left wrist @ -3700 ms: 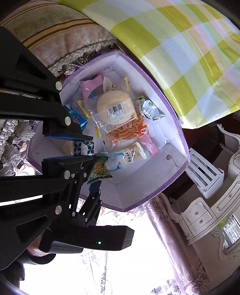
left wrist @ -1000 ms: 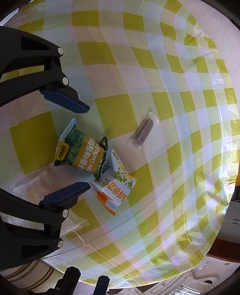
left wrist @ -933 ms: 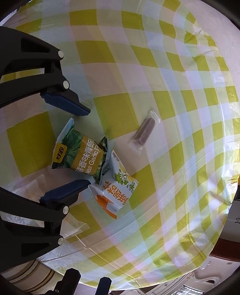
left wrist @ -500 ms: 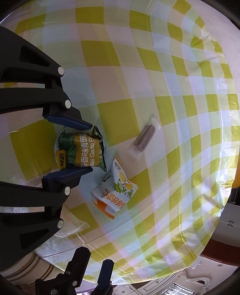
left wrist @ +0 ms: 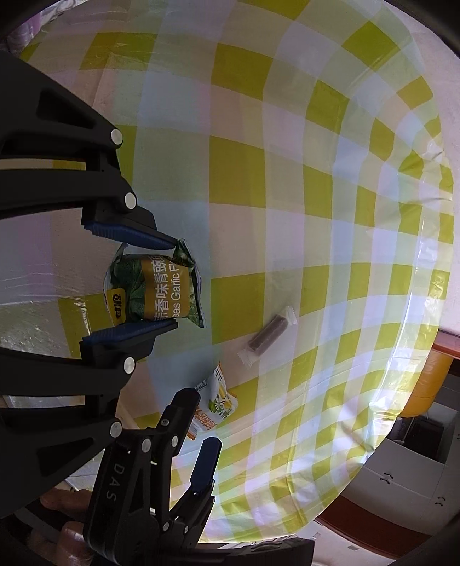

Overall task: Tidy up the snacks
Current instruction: 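Grasp the green garlic snack bag with the left gripper while the right gripper grasps the white-orange bag, then carry the green garlic bag and white-orange bag over the white box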

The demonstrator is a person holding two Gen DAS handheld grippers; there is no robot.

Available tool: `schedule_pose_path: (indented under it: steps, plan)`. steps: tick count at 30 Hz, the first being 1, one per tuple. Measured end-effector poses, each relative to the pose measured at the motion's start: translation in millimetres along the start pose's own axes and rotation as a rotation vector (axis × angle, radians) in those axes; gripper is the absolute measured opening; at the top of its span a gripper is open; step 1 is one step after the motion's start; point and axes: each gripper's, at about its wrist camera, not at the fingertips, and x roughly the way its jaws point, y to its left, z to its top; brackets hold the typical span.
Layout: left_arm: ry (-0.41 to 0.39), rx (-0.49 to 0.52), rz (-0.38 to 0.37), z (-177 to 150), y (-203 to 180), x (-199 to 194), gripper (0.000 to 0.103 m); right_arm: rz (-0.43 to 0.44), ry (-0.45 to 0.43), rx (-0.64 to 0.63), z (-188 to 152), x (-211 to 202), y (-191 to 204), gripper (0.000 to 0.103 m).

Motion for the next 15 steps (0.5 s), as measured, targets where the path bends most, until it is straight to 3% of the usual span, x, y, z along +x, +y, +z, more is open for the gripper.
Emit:
schedule_pose_path:
  steps: [3,4,8,15]
  plan:
    - [-0.003,-0.018,-0.008,-3,2,-4,0.039,-0.007,0.009,-0.016,3,9,3,0.075]
    - [-0.003,-0.019,-0.01,-4,1,-5,0.039,-0.017,0.02,-0.026,3,13,4,0.064]
    - [-0.004,-0.022,-0.018,-7,-2,-8,0.039,-0.021,0.02,-0.041,1,15,6,0.038]
    - [-0.01,-0.012,-0.035,-9,-17,-17,0.039,-0.031,0.013,-0.025,-8,2,-6,0.038]
